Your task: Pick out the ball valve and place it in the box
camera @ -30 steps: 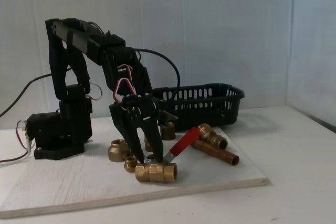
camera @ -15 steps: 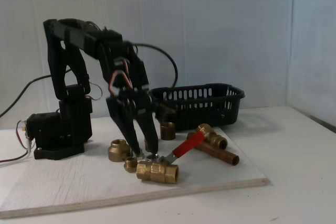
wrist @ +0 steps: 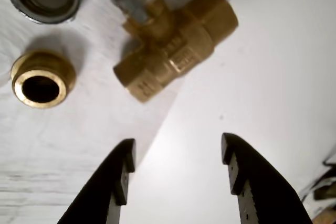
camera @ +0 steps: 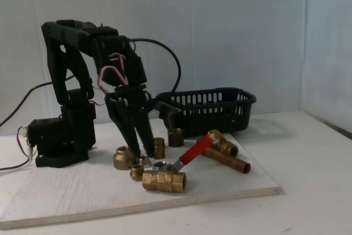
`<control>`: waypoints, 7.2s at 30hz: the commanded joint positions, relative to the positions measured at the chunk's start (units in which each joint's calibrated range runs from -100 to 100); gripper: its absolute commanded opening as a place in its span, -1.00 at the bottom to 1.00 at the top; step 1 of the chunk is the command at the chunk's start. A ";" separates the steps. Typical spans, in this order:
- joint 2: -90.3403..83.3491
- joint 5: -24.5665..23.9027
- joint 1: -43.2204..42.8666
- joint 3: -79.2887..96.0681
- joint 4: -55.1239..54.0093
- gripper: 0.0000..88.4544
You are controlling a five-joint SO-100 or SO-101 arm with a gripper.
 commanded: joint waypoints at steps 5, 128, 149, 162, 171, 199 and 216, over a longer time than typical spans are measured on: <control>-2.22 -3.40 2.52 -0.62 -0.74 -0.60; 13.81 -2.05 -2.87 4.53 -13.05 -0.60; 13.81 -2.00 -2.87 5.25 -13.83 -0.49; 13.81 -2.00 -2.87 5.25 -13.83 -0.64; 13.81 -2.00 -2.87 5.25 -13.83 -0.66; 13.81 -1.32 -2.79 5.34 -13.83 -0.78; 12.96 -0.55 -2.79 4.71 -13.23 -0.85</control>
